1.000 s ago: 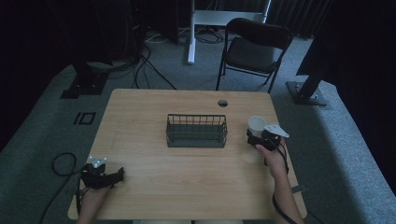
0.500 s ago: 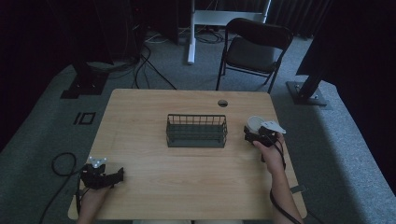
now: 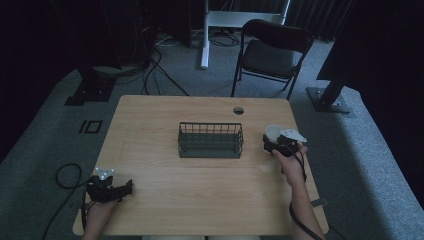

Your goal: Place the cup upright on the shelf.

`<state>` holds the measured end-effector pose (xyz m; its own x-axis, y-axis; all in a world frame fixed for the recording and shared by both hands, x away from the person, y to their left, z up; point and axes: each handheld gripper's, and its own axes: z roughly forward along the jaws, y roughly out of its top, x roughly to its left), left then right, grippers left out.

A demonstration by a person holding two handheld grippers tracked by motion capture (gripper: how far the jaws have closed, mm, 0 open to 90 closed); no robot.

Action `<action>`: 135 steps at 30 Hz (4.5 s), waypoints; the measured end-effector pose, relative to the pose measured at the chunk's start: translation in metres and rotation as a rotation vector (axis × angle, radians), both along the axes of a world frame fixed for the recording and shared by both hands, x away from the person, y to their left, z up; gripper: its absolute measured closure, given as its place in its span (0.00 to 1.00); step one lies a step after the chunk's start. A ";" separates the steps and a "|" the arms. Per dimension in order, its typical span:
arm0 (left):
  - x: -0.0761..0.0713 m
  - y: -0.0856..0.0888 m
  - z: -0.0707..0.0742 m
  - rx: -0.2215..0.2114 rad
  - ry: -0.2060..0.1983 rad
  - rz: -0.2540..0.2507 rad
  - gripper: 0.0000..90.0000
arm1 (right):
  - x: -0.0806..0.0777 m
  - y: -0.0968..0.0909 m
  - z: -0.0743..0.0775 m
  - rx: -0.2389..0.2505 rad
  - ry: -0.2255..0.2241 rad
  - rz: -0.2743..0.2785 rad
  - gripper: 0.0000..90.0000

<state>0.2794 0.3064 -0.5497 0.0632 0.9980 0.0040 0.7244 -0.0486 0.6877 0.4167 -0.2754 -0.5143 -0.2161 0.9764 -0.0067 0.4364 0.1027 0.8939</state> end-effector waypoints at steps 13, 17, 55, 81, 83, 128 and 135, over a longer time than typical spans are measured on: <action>0.000 0.000 0.000 0.000 0.000 0.000 0.01 | -0.011 -0.004 0.012 0.042 0.009 0.032 0.23; 0.000 0.000 0.000 0.000 0.000 0.000 0.01 | -0.013 -0.003 0.020 0.045 0.003 0.060 0.23; 0.000 0.000 0.000 0.000 0.000 0.000 0.01 | -0.016 0.035 0.093 0.062 -0.090 0.225 0.23; 0.000 0.000 0.000 0.000 0.000 0.000 0.01 | -0.005 0.102 0.116 0.054 -0.097 0.363 0.23; 0.000 0.000 0.000 0.000 0.000 0.000 0.01 | -0.004 0.109 0.115 0.057 -0.092 0.376 0.23; 0.000 0.000 0.000 0.000 0.000 0.000 0.01 | 0.021 0.193 0.059 0.027 0.023 0.449 0.23; 0.000 0.000 0.000 0.000 0.000 0.000 0.01 | 0.022 0.195 0.053 0.018 0.046 0.453 0.23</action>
<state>0.2794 0.3065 -0.5497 0.0634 0.9980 0.0036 0.7245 -0.0486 0.6875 0.4389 -0.0804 -0.4615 -0.6208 0.7834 0.0290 0.3907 0.2771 0.8778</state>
